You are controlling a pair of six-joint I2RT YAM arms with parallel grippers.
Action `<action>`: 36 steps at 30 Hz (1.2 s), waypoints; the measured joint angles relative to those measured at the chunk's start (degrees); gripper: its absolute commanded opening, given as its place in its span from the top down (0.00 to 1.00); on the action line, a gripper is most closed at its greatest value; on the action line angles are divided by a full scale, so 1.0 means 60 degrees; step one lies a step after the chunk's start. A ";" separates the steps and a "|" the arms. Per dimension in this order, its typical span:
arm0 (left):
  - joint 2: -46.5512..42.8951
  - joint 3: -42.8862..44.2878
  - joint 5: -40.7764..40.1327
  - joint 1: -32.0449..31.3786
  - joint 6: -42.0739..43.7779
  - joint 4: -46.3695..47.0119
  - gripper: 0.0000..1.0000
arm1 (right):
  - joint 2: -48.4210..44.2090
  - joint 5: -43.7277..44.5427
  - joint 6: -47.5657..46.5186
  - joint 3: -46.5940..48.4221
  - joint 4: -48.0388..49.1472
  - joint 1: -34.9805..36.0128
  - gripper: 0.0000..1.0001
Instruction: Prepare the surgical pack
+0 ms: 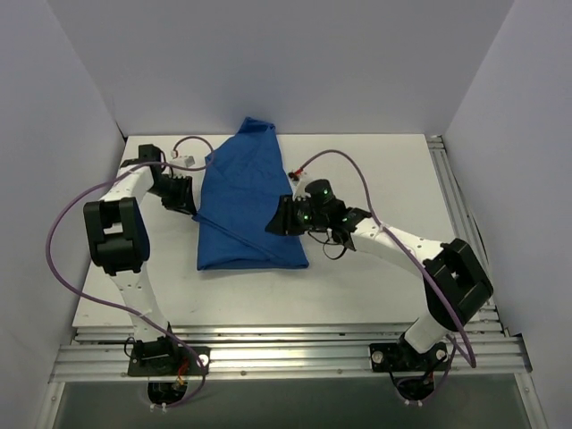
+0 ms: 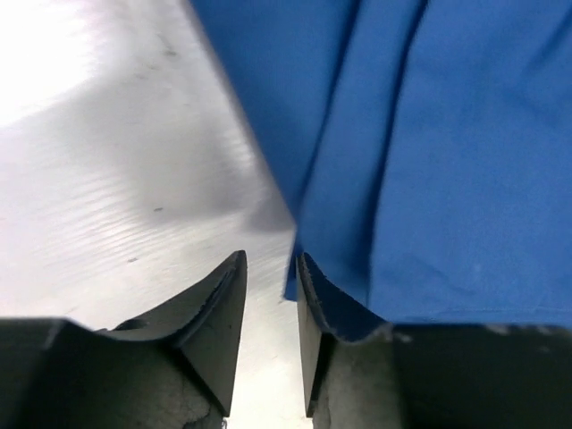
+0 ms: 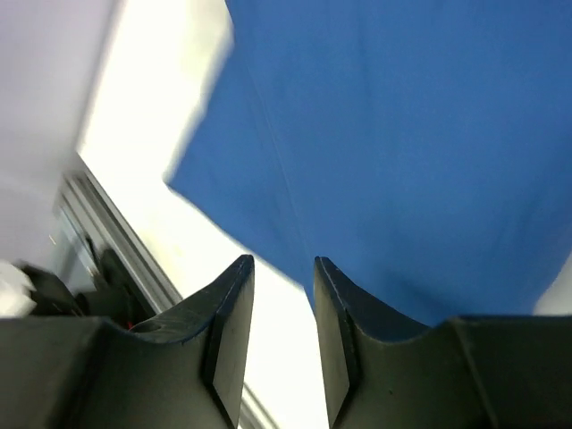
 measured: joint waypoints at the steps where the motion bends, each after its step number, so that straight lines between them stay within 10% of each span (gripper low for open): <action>1: -0.0015 0.0146 -0.0098 0.0051 0.0018 -0.0047 0.61 | -0.0026 -0.0095 -0.0135 0.0430 -0.0047 -0.0222 0.70; 19: -0.0007 0.2313 -0.0583 -0.1741 0.0109 -0.0208 0.60 | 0.6881 -0.1814 -0.0645 0.6448 0.0470 -0.2350 0.82; 36: 0.0707 0.0393 -0.0270 -0.1639 0.0178 0.1086 0.62 | 0.6714 -0.1923 0.0510 0.3854 0.3570 -0.2397 0.92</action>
